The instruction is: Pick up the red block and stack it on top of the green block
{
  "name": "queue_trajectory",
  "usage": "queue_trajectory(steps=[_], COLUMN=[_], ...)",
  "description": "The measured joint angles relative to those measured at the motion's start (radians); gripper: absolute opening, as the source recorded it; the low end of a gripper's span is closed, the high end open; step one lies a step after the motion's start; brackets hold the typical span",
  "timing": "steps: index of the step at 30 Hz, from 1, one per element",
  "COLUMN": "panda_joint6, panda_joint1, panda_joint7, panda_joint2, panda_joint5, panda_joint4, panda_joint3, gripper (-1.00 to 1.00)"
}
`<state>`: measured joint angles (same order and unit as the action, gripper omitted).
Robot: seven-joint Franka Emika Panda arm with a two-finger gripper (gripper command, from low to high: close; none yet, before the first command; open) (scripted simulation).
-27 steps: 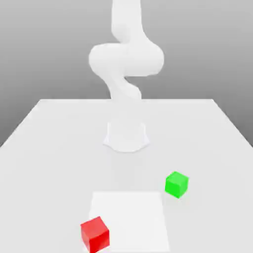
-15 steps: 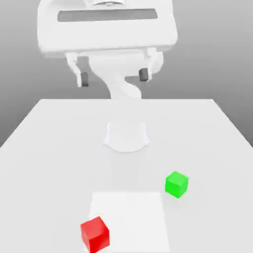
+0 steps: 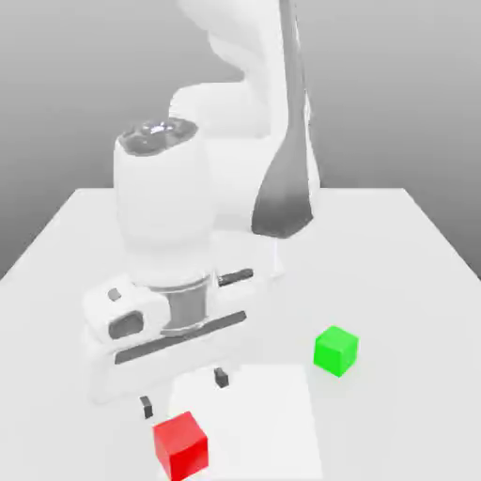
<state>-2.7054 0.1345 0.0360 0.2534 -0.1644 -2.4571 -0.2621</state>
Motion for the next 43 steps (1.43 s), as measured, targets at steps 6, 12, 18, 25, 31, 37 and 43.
queue_trajectory(steps=[6, 12, 18, 25, 31, 37, 43], panda_joint6=[-0.107, -0.088, 0.032, 0.050, 0.041, -0.102, -0.232], panda_joint1=[-0.051, -0.044, 0.012, 0.192, 0.341, 0.427, 0.429], panda_joint7=[0.058, 0.046, 0.052, 0.367, 0.658, 0.776, 0.781], panda_joint2=[0.136, 0.114, -0.087, -0.313, -0.499, -0.415, -0.282], panda_joint5=[-0.068, -0.052, 0.078, 0.171, 0.195, 0.163, 0.158], panda_joint4=[0.021, 0.017, -0.064, -0.279, -0.463, -0.514, -0.512], panda_joint3=[0.064, 0.054, 0.040, 0.137, 0.195, 0.204, 0.203], gripper=[-1.00, -1.00, -1.00, -1.00, -1.00, -1.00, 1.00])
